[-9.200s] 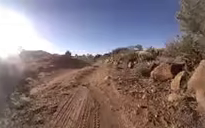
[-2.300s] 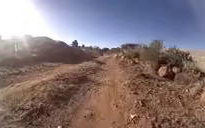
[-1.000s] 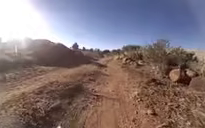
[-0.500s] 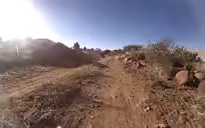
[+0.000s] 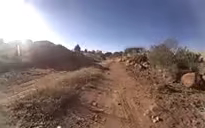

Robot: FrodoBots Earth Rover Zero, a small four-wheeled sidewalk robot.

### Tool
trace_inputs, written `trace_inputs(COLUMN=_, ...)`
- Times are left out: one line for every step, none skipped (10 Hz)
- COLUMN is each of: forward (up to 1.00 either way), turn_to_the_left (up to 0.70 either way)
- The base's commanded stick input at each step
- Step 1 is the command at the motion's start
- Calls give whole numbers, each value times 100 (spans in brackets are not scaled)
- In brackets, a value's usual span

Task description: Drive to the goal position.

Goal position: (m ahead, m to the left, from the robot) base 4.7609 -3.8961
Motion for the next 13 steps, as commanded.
trace_inputs(forward=50, turn_to_the_left=0)
trace_inputs(forward=50, turn_to_the_left=0)
trace_inputs(forward=50, turn_to_the_left=0)
trace_inputs(forward=50, turn_to_the_left=0)
trace_inputs(forward=50, turn_to_the_left=0)
trace_inputs(forward=50, turn_to_the_left=0)
trace_inputs(forward=50, turn_to_the_left=0)
trace_inputs(forward=50, turn_to_the_left=0)
trace_inputs(forward=50, turn_to_the_left=0)
trace_inputs(forward=50, turn_to_the_left=0)
trace_inputs(forward=50, turn_to_the_left=0)
trace_inputs(forward=50, turn_to_the_left=0)
trace_inputs(forward=50, turn_to_the_left=0)
